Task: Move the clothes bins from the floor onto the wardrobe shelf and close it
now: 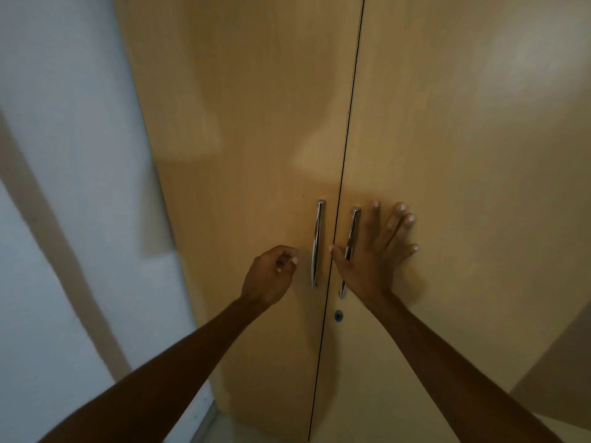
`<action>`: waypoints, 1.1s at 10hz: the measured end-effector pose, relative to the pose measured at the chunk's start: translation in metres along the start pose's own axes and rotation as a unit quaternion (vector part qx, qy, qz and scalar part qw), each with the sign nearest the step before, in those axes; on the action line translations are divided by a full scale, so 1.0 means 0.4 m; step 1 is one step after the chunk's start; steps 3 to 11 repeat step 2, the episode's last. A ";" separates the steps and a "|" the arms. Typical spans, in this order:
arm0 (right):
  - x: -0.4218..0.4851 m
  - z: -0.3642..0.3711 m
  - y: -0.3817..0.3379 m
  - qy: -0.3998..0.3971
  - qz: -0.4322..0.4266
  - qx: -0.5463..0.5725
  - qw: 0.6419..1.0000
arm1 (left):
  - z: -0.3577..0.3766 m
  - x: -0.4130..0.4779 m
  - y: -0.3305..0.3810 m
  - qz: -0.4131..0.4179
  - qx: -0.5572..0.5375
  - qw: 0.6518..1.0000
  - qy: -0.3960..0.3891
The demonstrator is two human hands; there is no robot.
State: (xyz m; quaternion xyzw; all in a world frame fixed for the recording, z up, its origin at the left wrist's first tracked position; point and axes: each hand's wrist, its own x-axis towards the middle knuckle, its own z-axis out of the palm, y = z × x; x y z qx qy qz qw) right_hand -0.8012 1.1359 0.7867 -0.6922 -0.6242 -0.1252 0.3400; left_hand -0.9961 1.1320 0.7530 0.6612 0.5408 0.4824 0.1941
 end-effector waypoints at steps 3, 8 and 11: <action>-0.096 -0.044 -0.010 -0.055 -0.061 0.180 0.980 | -0.100 -0.151 0.015 -0.025 -0.042 0.996 0.080; -0.096 -0.044 -0.010 -0.055 -0.061 0.180 0.980 | -0.100 -0.151 0.015 -0.025 -0.042 0.996 0.080; -0.096 -0.044 -0.010 -0.055 -0.061 0.180 0.980 | -0.100 -0.151 0.015 -0.025 -0.042 0.996 0.080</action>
